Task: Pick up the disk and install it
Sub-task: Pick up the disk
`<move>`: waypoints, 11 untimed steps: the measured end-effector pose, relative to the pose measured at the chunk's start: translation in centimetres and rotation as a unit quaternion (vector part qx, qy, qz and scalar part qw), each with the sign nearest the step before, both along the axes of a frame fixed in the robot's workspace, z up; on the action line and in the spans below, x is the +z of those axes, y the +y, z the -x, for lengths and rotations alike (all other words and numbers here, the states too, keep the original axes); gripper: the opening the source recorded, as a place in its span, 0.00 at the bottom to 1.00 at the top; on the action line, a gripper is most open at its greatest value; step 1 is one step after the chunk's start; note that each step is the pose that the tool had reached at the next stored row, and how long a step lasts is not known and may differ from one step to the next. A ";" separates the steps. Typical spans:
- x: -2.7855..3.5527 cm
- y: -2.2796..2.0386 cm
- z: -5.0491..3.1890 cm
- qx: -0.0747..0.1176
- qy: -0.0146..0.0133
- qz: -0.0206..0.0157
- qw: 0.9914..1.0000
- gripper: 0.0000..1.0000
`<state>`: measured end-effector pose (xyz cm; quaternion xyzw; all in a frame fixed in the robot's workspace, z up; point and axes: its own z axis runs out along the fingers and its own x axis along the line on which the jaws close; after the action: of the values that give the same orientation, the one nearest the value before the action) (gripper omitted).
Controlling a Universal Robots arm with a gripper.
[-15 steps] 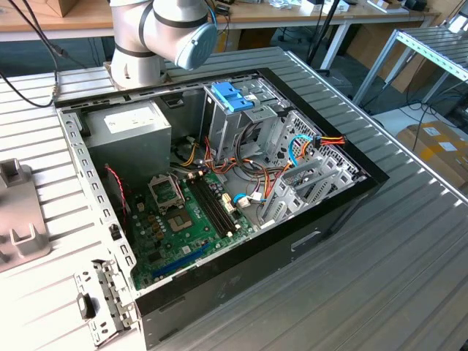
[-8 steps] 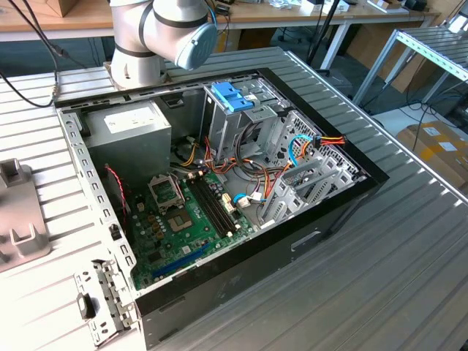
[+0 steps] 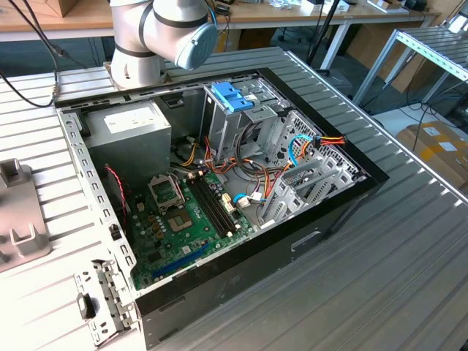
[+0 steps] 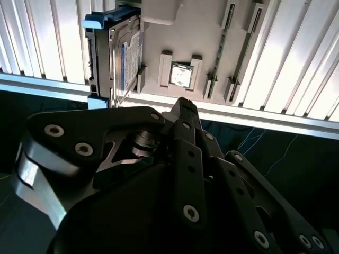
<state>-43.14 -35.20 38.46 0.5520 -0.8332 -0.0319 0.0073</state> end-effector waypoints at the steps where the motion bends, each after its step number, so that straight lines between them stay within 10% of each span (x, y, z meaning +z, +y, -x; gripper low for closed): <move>1: 0.00 0.00 0.00 0.013 0.000 0.000 1.000 0.11; 8: 0.00 0.00 0.00 0.055 0.000 0.000 0.998 0.11; 11: 0.00 0.00 0.00 0.085 0.000 0.000 0.996 0.11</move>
<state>-43.14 -35.20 38.46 0.6206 -0.7834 -0.0312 0.0100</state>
